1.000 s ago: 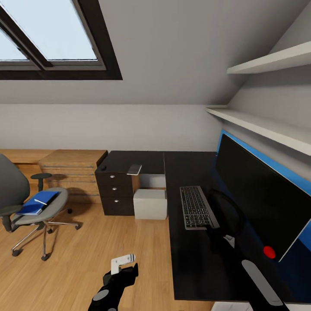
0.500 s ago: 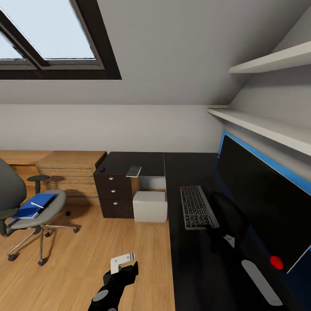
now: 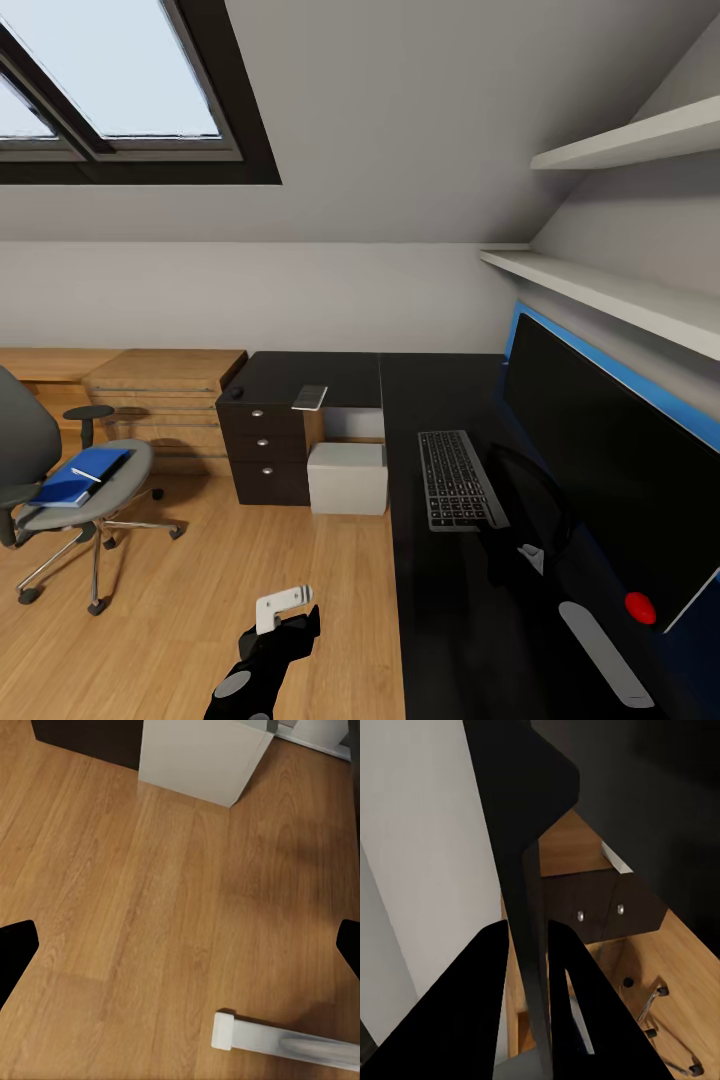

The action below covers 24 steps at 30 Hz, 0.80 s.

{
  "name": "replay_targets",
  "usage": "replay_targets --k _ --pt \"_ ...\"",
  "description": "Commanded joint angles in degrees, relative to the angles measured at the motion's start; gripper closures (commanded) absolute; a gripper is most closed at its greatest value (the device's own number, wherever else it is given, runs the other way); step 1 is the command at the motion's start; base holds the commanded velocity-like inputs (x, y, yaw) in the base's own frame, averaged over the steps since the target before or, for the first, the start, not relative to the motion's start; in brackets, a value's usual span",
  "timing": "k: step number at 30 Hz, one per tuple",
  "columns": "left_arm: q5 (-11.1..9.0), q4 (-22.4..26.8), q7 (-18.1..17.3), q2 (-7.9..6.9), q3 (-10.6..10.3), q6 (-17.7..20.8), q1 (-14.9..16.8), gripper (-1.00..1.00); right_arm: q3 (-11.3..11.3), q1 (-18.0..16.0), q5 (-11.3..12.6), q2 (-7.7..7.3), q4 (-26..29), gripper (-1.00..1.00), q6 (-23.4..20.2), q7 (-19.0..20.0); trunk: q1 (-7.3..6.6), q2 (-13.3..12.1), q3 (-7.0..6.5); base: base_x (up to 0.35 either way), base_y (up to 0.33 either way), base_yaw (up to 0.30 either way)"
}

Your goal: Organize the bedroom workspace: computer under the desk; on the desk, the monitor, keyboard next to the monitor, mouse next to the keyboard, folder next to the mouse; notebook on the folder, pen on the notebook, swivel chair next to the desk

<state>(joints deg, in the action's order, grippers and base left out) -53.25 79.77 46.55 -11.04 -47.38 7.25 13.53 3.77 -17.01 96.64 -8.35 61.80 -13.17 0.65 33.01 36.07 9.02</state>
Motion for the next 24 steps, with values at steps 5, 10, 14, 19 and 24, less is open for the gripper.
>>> replay_targets --k 5,10,14,19,24 --pt "-0.1 0.1 0.4 -0.04 -0.1 0.2 0.1 -1.00 0.1 0.0 0.5 -0.08 0.0 1.00 0.0 0.2 0.02 0.1 0.10 0.000 0.000 0.000" --pt "-0.1 0.1 0.5 -0.06 -0.1 0.2 0.1 -1.00 0.1 0.0 0.5 -0.09 0.0 1.00 0.0 0.1 0.02 0.1 0.10 0.000 -0.080 0.000" --pt "-0.2 0.1 0.3 -0.24 -0.1 0.3 0.1 -1.00 0.1 0.0 0.5 -0.13 0.0 1.00 0.0 0.1 0.02 0.1 0.10 0.000 -0.075 0.000" --pt "-0.1 0.3 0.8 -0.77 0.0 0.2 0.1 -1.00 0.1 0.0 0.5 -0.17 0.0 1.00 -0.1 0.1 0.02 0.1 0.10 0.000 -0.013 0.000" --pt "-0.1 0.4 0.9 -0.82 0.0 0.2 0.1 -1.00 0.1 0.0 0.5 -0.18 0.0 1.00 -0.1 0.1 0.24 0.5 0.28 0.000 -0.002 0.000"
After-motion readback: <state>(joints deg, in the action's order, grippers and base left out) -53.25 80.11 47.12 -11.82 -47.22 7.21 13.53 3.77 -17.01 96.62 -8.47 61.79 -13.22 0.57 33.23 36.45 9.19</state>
